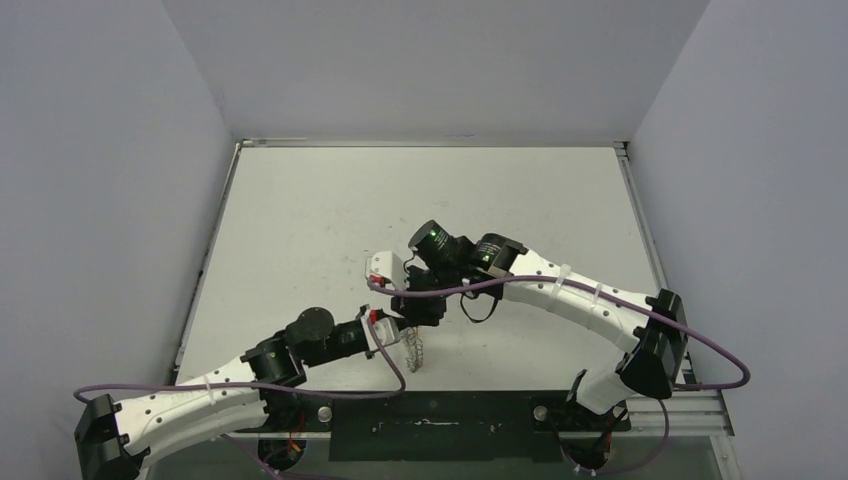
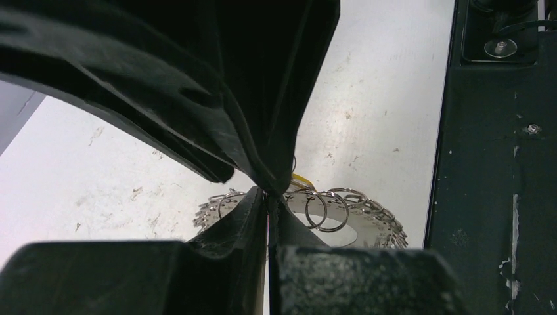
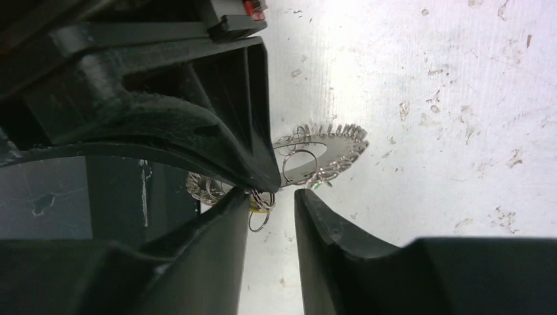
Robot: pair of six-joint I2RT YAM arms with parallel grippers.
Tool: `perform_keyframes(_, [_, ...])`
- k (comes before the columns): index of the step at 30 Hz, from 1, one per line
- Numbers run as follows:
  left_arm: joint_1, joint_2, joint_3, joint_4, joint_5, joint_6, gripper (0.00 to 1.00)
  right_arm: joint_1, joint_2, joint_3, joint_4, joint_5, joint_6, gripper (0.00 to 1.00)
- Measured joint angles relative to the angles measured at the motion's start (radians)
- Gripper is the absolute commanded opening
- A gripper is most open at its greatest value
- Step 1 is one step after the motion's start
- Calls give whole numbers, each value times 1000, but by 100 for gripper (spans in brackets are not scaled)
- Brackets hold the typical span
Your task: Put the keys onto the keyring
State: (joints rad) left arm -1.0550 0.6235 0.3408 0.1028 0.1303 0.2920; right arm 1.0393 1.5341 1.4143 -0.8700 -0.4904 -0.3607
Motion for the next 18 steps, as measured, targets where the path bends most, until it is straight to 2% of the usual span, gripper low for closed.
perform_keyframes(3, [0,-13,-34,31,0,-13,0,-19,-22,-38,73,-7,14,52])
perform_keyframes(9, [0,-48,-131,154,-10,-49,0,-121,-140,-170,205,-70,65,59])
perform_keyframes(15, [0,-86,-235,368,-18,-76,0,-149,-224,-250,319,-125,137,59])
perform_keyframes(18, [0,-90,-271,457,-19,-81,0,-149,-254,-296,380,-142,193,55])
